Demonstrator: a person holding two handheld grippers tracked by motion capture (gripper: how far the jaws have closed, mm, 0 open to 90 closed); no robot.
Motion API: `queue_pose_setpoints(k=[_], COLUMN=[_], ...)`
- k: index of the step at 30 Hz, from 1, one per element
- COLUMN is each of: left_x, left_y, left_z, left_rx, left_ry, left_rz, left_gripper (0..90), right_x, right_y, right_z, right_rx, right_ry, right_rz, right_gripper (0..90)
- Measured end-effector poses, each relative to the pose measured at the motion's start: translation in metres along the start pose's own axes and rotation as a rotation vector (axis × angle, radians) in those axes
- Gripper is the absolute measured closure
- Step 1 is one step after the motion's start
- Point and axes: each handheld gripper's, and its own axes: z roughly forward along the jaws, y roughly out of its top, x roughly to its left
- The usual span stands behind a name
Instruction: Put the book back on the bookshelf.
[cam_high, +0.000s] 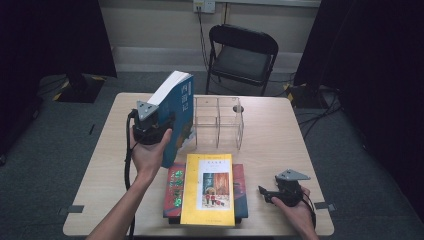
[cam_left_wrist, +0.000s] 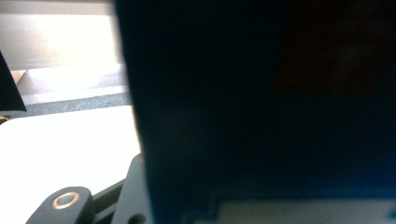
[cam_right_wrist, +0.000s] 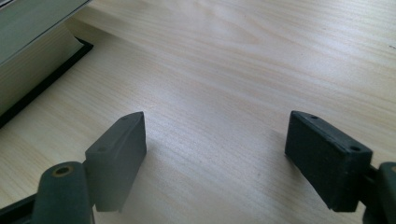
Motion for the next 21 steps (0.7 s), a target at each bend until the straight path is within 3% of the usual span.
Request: queue_pose_setpoints(k=[7,10,16,21], left_x=[-0.003,-0.003,0.001,0.006], left_y=[0.002,0.0,-0.012,-0.017], left_z=[0.02,0.028,0.046,0.054], left_rx=[-0.011,-0.013,-0.019,-0.041], left_ry=[0.021,0.027,0.038,0.053], left_rz=[-0.004,0.006,-0.022,-0.021], left_gripper=[62.1,62.1,62.1,62.0], right_x=[-0.001,-0.001,0.0,0.0], right_y=[0.0,0.0,0.0,0.0], right_z=[0.0,0.0,0.0,0.0], right_rx=[-0.005,-0.006,-0.004,-0.004], right_ry=[0.023,0.025,0.019,0.017], right_rz=[0.012,0.015,0.007,0.002], right_gripper=[20.4,20.5,20.4,20.5])
